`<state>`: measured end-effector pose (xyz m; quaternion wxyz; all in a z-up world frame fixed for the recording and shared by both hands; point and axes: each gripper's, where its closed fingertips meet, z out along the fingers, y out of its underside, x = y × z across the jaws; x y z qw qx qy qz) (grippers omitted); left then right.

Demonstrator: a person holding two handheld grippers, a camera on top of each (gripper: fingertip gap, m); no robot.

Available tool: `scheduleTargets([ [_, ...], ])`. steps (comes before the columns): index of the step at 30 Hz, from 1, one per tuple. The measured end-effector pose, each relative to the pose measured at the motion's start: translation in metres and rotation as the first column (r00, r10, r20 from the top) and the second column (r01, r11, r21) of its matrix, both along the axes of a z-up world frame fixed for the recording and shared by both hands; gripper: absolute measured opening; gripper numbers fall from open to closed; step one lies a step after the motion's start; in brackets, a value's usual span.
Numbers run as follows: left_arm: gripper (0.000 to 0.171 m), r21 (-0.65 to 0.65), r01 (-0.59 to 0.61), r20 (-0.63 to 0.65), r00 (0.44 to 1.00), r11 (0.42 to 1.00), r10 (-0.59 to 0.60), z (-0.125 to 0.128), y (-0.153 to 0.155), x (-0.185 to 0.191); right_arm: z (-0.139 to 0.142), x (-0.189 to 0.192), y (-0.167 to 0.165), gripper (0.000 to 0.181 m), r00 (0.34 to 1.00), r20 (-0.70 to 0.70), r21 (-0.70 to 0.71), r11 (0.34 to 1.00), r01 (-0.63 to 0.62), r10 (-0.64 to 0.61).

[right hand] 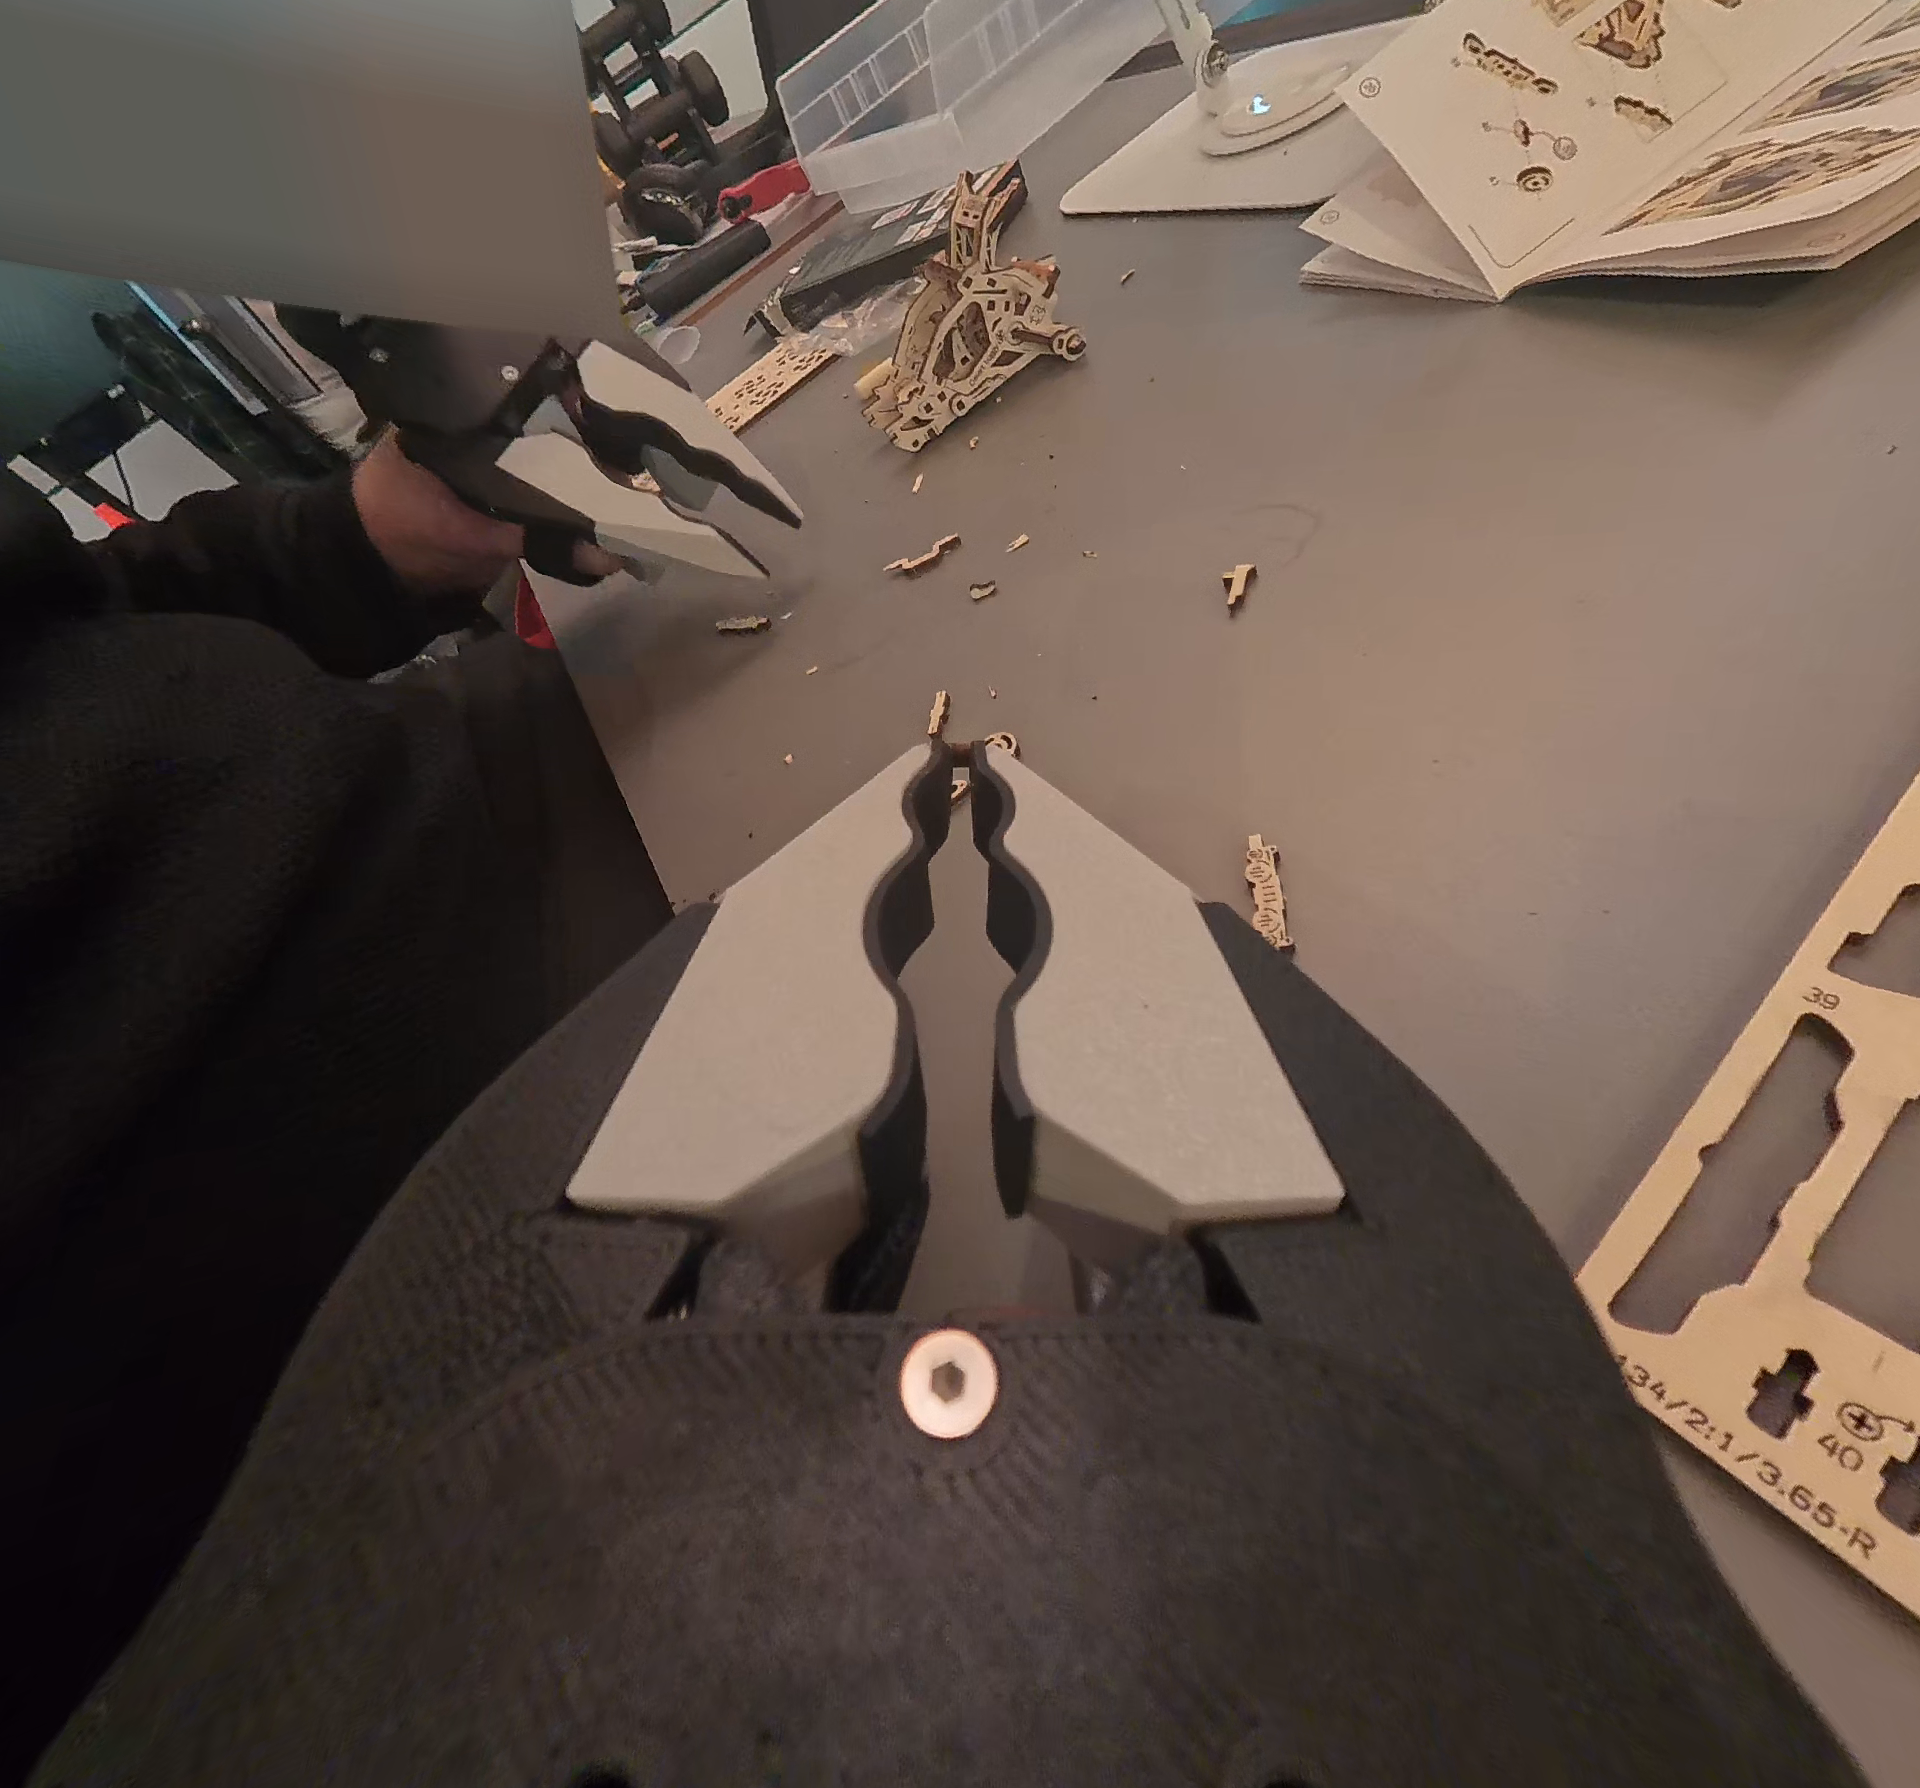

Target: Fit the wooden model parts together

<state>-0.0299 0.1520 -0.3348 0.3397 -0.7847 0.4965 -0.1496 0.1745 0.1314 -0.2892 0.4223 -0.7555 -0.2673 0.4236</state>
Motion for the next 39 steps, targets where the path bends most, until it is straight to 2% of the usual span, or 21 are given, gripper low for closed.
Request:
scheduleTargets([
  [3, 0.025, 0.011, 0.024, 0.027, 0.999, 1.0, -0.024, 0.007, -0.003, 0.013, -0.001, -0.001, 0.0, 0.001, 1.0, 0.012, 0.001, 1.0, -0.001, 0.001],
  [7, 0.026, -0.017, 0.1, 0.094, 0.991, 0.995, -0.098, 0.011, -0.016, 0.052, -0.005, -0.004, -0.002, 0.001, 0.999, 0.054, 0.009, 1.0, -0.007, 0.006],
  [16, 0.027, -0.005, 0.254, 0.104, 0.962, 0.967, -0.252, 0.01, -0.029, 0.12, -0.015, -0.009, -0.003, 0.001, 0.991, 0.135, 0.004, 1.0, -0.017, 0.016],
  [24, 0.022, 0.011, 0.243, 0.066, 0.968, 0.97, -0.243, 0.001, -0.006, 0.139, -0.032, -0.023, -0.007, 0.001, 0.951, 0.303, 0.024, 0.997, -0.068, 0.057],
  [26, 0.021, 0.031, 0.238, 0.034, 0.97, 0.971, -0.239, -0.003, 0.0, 0.14, -0.032, -0.026, -0.006, 0.001, 0.948, 0.313, 0.036, 0.996, -0.08, 0.065],
  [39, 0.028, 0.007, 0.187, 0.072, 0.98, 0.982, -0.187, -0.01, 0.017, 0.134, -0.032, -0.025, 0.005, 0.001, 0.95, 0.31, 0.037, 0.998, -0.056, 0.042],
])
